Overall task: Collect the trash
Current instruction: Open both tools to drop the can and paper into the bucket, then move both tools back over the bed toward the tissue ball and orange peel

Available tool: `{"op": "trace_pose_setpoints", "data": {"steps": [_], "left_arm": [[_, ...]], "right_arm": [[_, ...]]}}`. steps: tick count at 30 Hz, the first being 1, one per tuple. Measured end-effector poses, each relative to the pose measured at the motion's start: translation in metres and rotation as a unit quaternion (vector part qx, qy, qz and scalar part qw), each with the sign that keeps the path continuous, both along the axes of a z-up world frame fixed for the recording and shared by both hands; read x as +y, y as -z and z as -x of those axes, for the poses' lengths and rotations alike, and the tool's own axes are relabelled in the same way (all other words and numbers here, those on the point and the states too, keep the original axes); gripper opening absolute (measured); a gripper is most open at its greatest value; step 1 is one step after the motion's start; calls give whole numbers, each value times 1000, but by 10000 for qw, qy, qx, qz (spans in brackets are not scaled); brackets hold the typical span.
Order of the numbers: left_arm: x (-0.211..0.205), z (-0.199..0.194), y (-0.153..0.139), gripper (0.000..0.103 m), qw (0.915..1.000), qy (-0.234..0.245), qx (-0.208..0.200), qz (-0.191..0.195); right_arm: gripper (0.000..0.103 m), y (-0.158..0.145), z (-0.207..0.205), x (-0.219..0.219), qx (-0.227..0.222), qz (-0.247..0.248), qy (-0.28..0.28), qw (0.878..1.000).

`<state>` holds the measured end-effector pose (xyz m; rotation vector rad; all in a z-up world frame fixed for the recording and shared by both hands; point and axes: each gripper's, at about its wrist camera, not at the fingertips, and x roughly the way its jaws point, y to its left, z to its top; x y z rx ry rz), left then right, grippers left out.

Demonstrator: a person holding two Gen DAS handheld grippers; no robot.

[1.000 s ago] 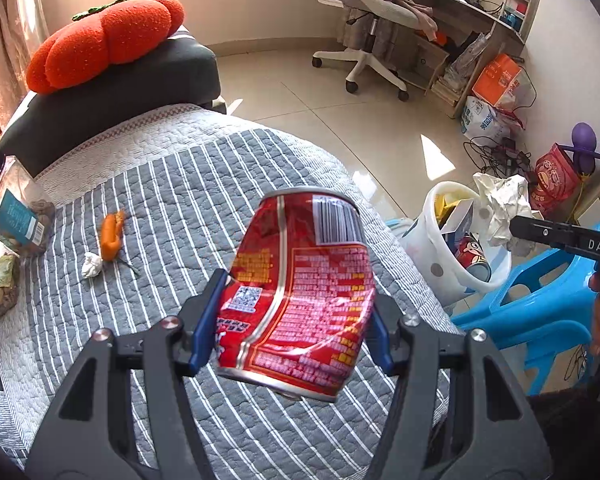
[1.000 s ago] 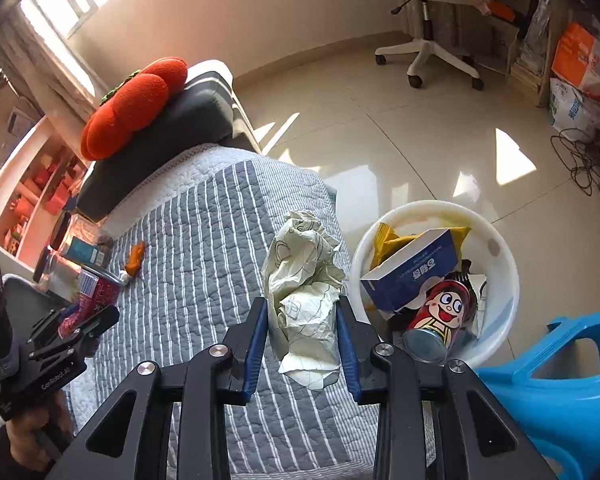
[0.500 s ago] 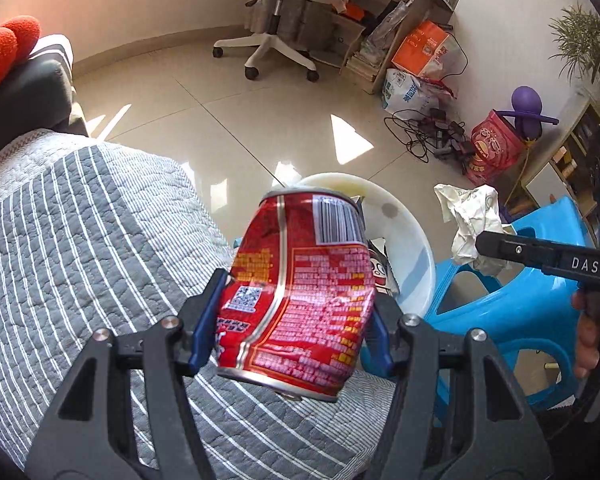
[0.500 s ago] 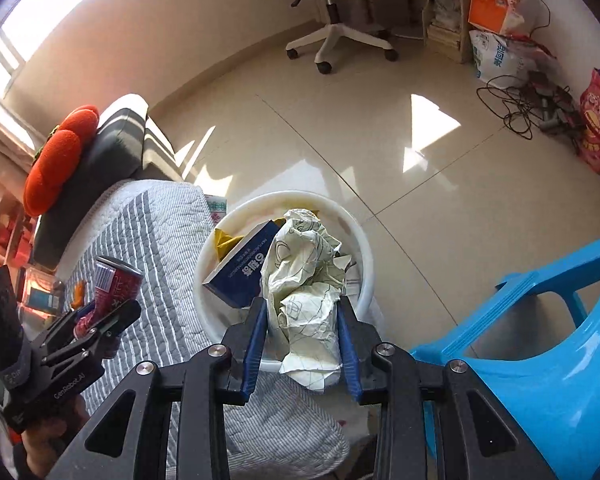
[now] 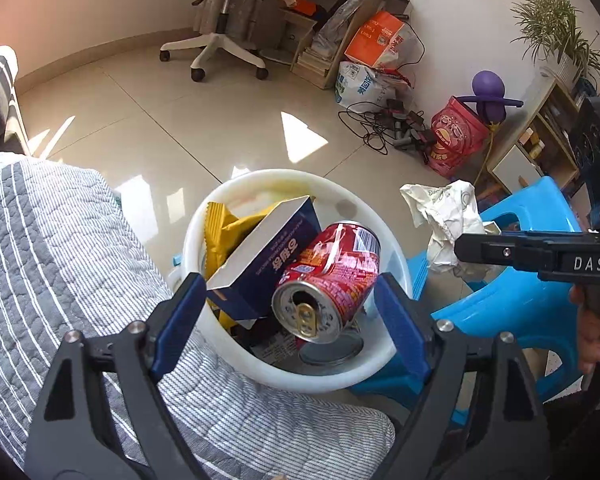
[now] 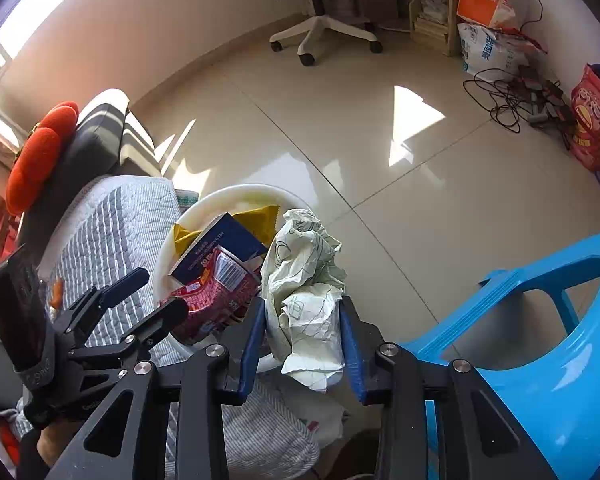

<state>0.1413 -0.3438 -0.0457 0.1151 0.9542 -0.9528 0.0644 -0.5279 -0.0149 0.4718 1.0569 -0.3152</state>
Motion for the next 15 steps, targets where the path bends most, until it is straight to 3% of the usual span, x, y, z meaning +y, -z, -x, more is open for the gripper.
{"op": "trace_pose_setpoints", "data": {"steps": [5,10,12,15], "left_arm": [[11,6,-12,86,9991,-69,-293,-300],[37,3,-14,93,9953,-520,-352,-741],[47,-1,-12,101,9904,-780,-348,-1084],[65,-2,-12,102,9826,-1061,-496,-1444]], "right_arm": [[39,2,-6,1,17,-6,48,10000],[39,5,-16,5,18,-49,67,10000],[39,7,-20,9,34,-90,27,10000],[40,6,-30,22,15,-199,-122,9997]]}}
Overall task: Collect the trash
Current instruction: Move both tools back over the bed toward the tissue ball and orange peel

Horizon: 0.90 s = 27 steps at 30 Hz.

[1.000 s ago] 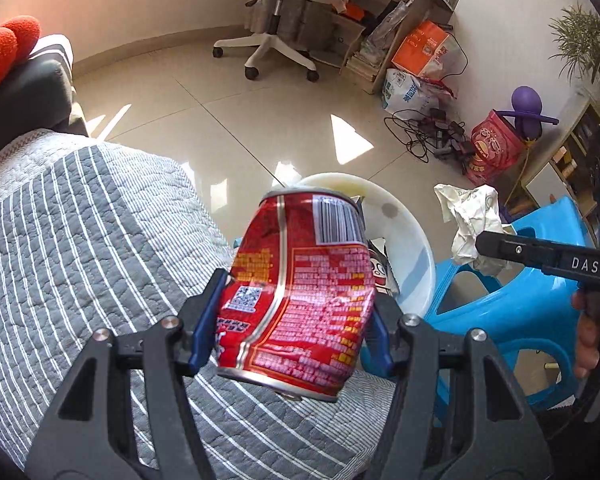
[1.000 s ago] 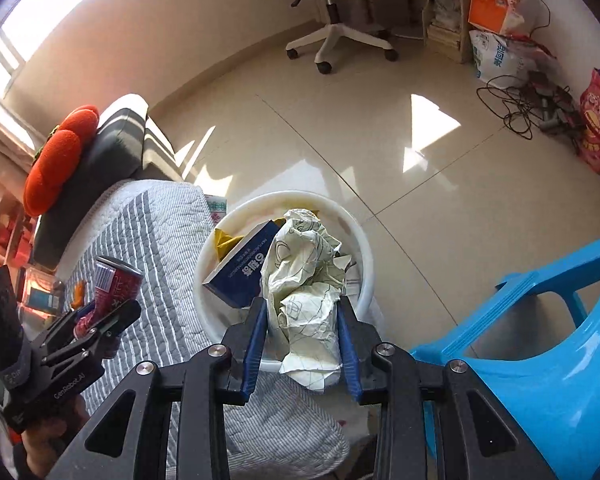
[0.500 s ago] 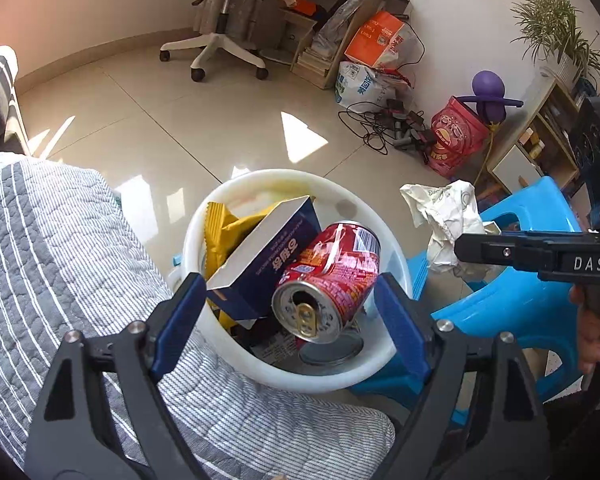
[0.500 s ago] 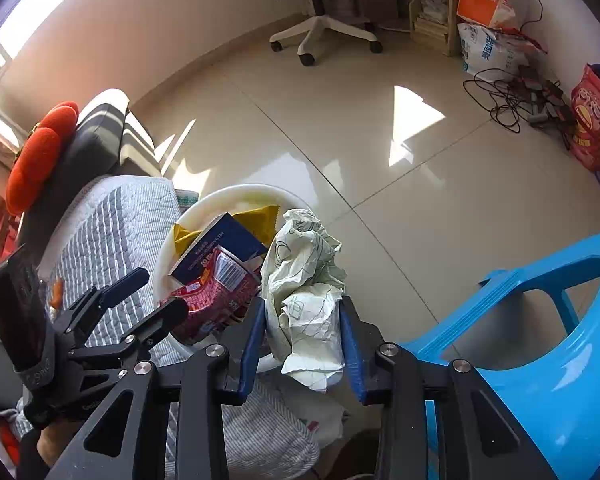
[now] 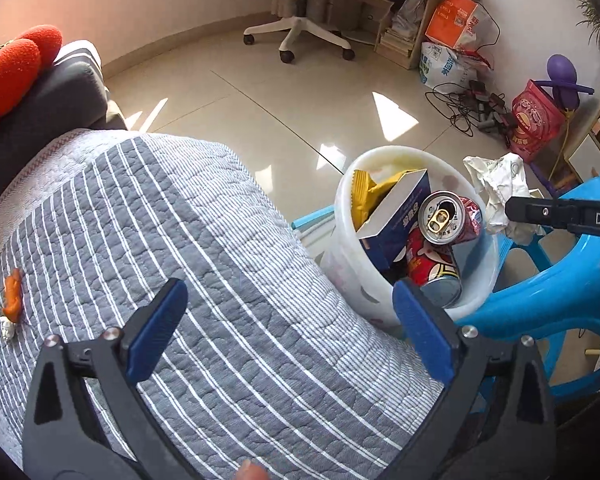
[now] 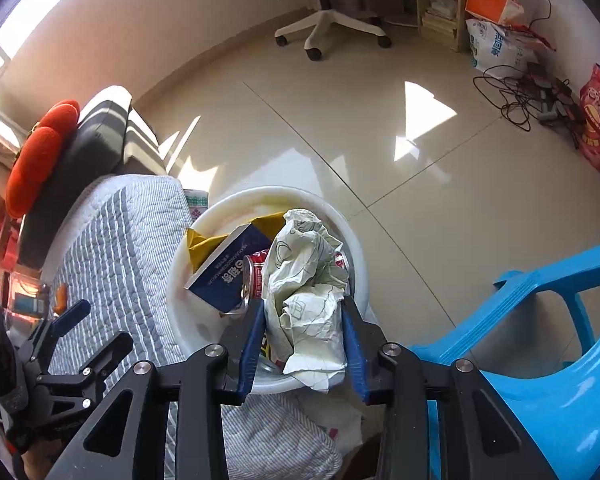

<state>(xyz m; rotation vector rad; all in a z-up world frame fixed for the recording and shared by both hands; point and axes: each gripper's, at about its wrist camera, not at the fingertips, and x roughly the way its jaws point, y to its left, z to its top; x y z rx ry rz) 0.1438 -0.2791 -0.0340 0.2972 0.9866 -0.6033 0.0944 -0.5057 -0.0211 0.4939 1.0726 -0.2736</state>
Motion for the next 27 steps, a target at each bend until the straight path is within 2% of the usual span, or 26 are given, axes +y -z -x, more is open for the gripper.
{"op": "trace_pose_setpoints", "data": {"steps": [4,11,12,13,15,20,27], "left_arm": [[25,-4,2,102,9992,-297,8,-283],[74,-9,2,102,9966,-674,432,-186],[79,-10,1,102,9964,-710,430,-198],[85,-10,-1,102,9962,-745,409,-210],[97,-10,-4,102,9958,-814,358,-234],[128,-12,-12,102,9941,-1007,346,-187],[180,-21,-22,102,9896,-1394,320,-130]], "right_arm": [[41,0,-15,22,-14,-126,-229,9997],[43,10,-37,50,160,-43,-436,9989],[48,11,-39,52,194,-7,-453,9988],[60,13,-40,54,215,6,-453,9987],[71,13,-41,55,255,40,-366,9990],[79,-2,-37,58,84,107,-249,9996],[81,-18,-35,77,-71,207,-311,9993]]}}
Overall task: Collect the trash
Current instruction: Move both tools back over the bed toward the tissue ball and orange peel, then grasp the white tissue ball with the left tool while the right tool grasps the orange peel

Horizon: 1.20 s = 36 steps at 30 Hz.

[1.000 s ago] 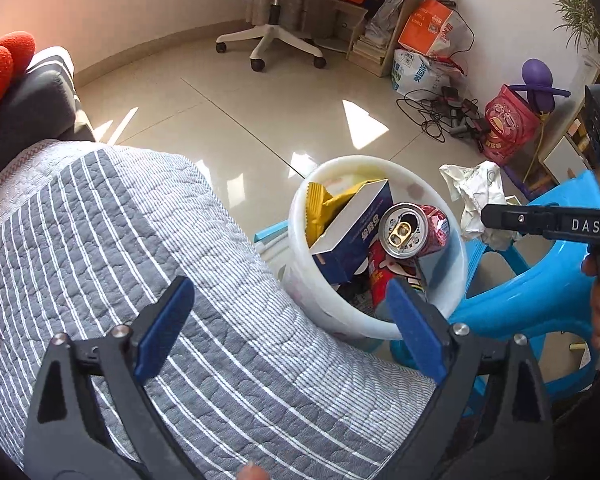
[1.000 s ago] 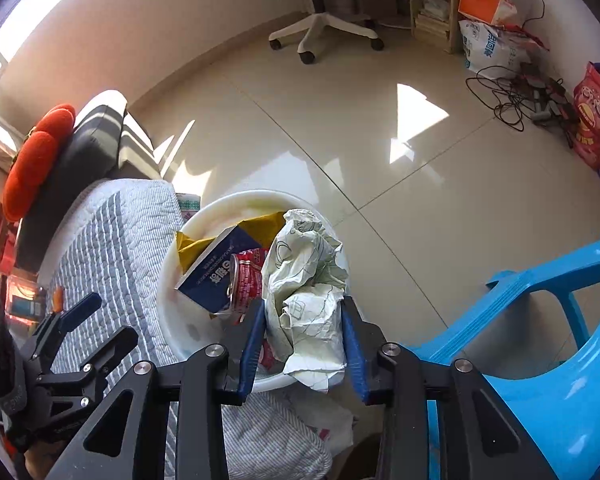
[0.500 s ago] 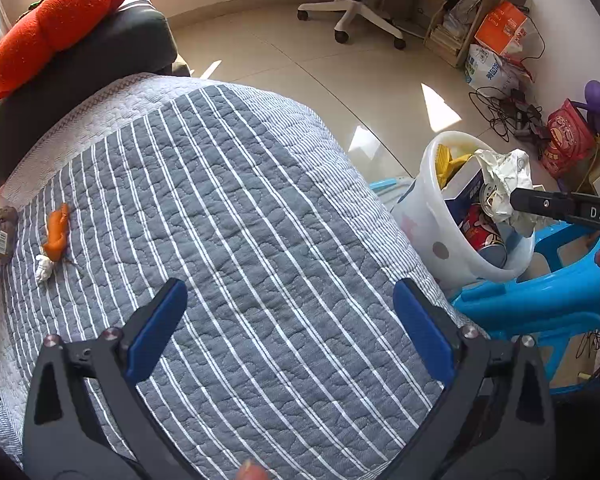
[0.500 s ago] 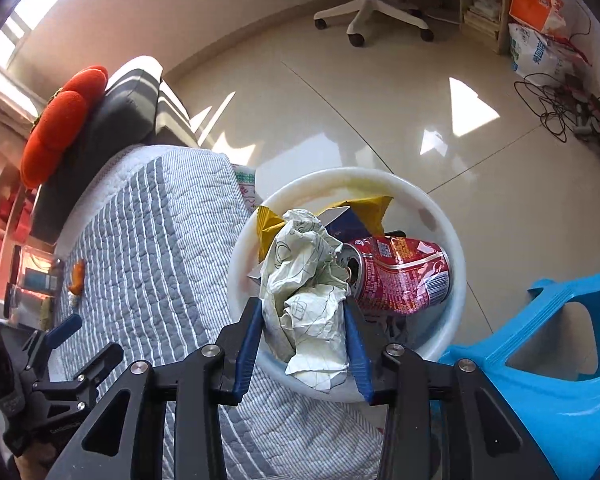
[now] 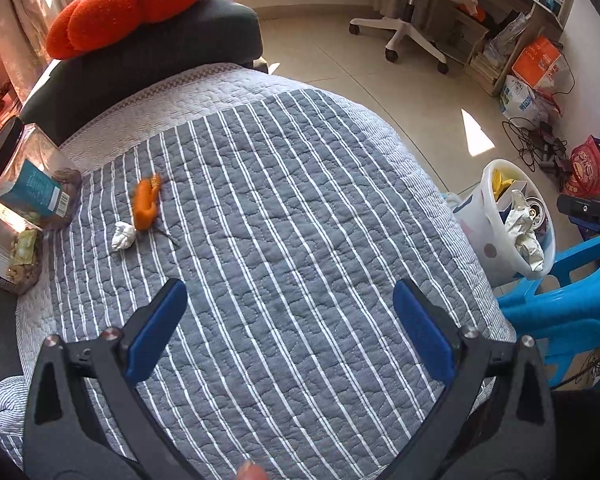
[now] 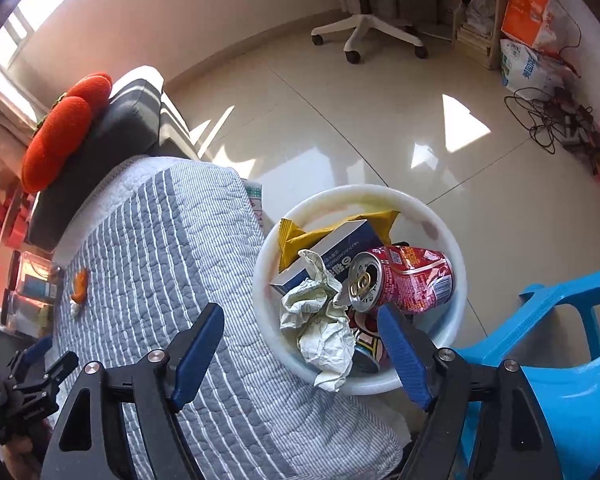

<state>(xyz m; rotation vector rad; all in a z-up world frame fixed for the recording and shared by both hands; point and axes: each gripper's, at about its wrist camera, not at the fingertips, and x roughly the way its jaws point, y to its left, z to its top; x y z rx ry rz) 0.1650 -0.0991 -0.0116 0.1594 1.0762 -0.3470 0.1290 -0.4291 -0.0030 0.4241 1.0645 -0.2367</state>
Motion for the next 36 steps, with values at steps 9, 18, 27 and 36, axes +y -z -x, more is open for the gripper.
{"op": "trace_pose_setpoints", "data": {"steps": [9,18,27,36], "left_arm": [[98,-29,-5,102,9934,-1113,124,241],[155,-81,44,99,9745,-1990,741,724],[158,-114,85,55,9696,-2050,775,1089],[152,-131,107,30,9686,-2094,813,1067]], "right_arm": [[82,-1,-26,60,-54,15,-530,9986],[83,18,-67,119,49,-213,-840,9962],[83,43,-101,156,182,-753,-820,9936],[83,68,-121,184,351,-829,-822,9925]]}}
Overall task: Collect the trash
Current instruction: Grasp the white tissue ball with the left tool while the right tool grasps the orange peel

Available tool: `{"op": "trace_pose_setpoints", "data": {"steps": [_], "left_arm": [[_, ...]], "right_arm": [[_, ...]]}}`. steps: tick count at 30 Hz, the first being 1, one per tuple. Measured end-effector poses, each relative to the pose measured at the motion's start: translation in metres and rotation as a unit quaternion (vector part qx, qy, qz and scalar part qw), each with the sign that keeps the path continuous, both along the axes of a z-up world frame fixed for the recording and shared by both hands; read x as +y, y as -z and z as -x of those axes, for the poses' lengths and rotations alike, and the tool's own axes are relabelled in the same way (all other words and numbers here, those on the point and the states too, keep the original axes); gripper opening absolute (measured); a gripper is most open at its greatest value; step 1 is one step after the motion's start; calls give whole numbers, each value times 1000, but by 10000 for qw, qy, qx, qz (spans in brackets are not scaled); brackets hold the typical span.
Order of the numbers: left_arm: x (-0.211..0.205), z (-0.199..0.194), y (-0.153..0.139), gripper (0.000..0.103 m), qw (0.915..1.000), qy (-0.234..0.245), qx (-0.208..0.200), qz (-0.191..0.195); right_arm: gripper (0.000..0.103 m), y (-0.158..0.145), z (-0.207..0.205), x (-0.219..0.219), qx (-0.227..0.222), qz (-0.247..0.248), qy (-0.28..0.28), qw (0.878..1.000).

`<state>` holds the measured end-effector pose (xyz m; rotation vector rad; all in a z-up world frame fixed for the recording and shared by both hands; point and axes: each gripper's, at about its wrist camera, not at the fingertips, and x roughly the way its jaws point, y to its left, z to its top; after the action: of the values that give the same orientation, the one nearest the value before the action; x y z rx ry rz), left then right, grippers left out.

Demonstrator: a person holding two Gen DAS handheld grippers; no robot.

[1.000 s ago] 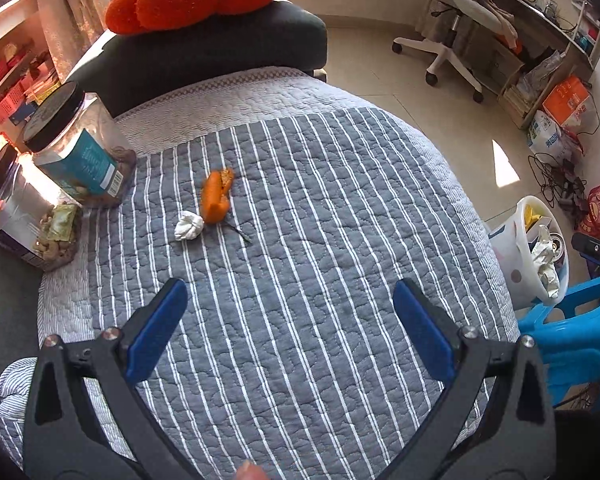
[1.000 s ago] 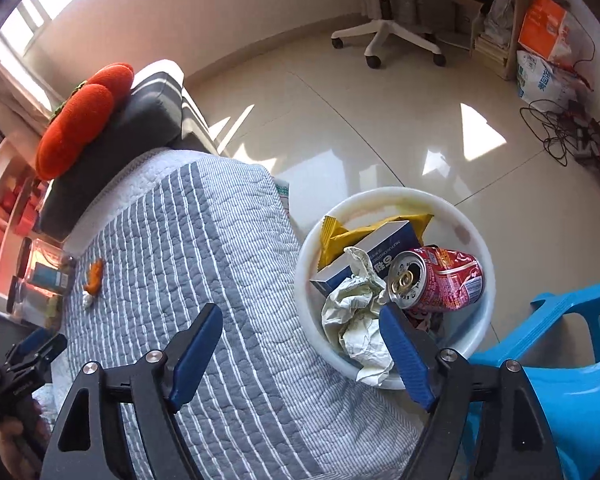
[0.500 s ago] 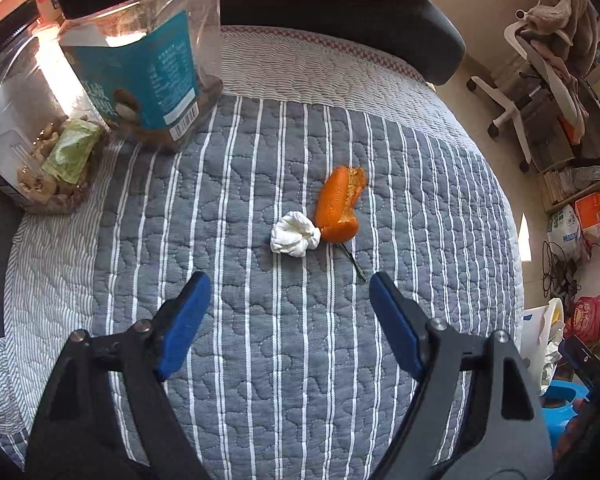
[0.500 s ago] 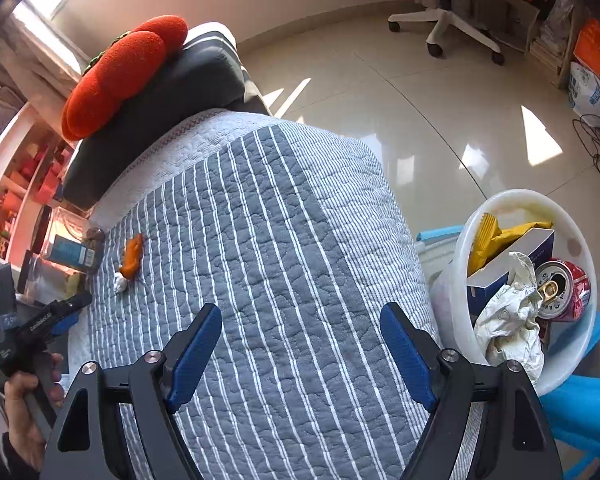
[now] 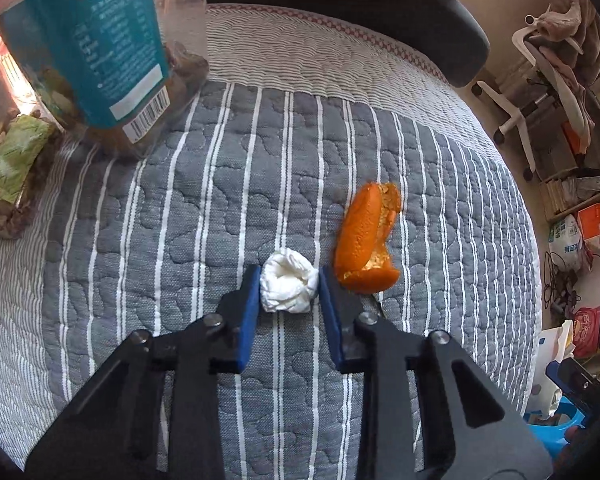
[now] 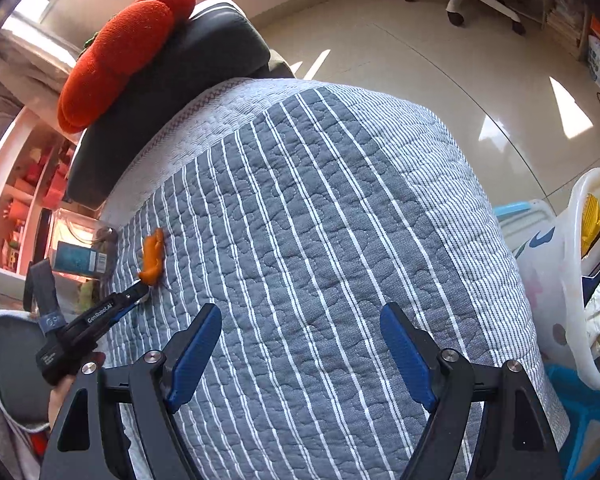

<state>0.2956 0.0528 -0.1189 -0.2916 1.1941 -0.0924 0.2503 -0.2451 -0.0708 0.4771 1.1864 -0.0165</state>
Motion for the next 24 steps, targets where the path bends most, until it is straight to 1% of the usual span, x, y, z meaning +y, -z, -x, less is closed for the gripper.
{"op": "trace_pose_setpoints", "data": {"steps": [1,3,6,9,11,14,15,17,20,24], "left_arm": [[4,1,-2,28,10000,22,-48,15],[7,6,-7,28,9999,89,-101,-16],[22,18,-20,28,9999,88,-62,-3],[38,28,-34,28,9993,107,-151,-334],[48,35,-39,28,9985,89,-157,-525],[72,47,-44,28,9982,-35,-137,-587],[78,50,-45,28,9981,-36,-141,-596],[91,58,-46,28,9978,-66,-164,-641],[102,64,-48,28,9975,-130,-172,-668],[108,70,-50,28,9972,-139,-177,-714]], "right_arm": [[83,3,-2,4,22,13,-6,10000],[83,6,-5,13,48,73,-63,9999],[83,8,-13,34,26,200,-325,9993],[83,12,-29,65,20,347,-599,9976],[83,17,-41,89,19,239,-800,9965],[82,29,-59,126,-71,-188,-1116,9936],[82,33,-65,138,-88,-262,-1165,9928],[79,39,-74,156,-146,-267,-1184,9925],[72,48,-87,180,-225,-129,-1263,9917],[58,55,-97,196,-351,86,-1301,9908]]}}
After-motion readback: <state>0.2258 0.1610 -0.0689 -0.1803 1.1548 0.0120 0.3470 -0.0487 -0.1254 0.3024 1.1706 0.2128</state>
